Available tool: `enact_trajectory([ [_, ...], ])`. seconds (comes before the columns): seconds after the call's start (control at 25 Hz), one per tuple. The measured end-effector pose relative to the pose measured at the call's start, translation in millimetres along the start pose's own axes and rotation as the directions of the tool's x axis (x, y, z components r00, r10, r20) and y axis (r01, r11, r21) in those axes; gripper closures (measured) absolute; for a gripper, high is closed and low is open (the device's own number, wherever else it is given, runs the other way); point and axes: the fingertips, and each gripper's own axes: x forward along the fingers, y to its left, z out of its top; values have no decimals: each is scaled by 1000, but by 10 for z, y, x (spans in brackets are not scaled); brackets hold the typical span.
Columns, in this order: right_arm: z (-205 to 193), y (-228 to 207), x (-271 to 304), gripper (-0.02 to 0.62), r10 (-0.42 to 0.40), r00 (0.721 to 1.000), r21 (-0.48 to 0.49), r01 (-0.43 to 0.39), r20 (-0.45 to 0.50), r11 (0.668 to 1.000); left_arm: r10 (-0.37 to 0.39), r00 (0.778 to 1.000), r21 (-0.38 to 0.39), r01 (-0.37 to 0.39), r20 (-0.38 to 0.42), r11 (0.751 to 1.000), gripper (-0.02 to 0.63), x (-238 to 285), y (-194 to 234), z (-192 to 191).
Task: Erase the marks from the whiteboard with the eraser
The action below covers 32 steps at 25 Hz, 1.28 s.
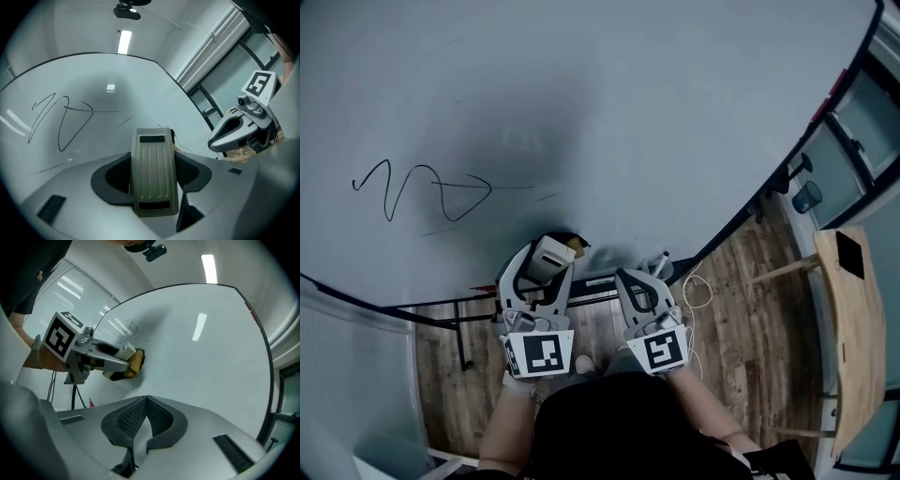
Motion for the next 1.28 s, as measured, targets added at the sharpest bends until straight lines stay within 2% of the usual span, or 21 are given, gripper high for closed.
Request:
enact_trajectory([
  [0.32,54,-27,321,566,155,987,14,-156,51,988,113,992,116,-118,54,986,347,235,271,613],
  [0.56,176,-153,440,566,261,957,-1,-263,126,965,186,980,188,-196,71,962,347,412,328,916],
  [0.72,189,-119,446,566,334,931,-12,-336,145,942,224,972,228,-233,67,945,347,502,327,948],
  [1.0,222,42,522,566,394,904,-16,-397,164,918,204,974,243,-223,99,944,347,525,343,915],
  [1.28,300,219,655,566,359,921,-24,-359,149,933,152,984,331,-175,95,927,344,461,364,787],
])
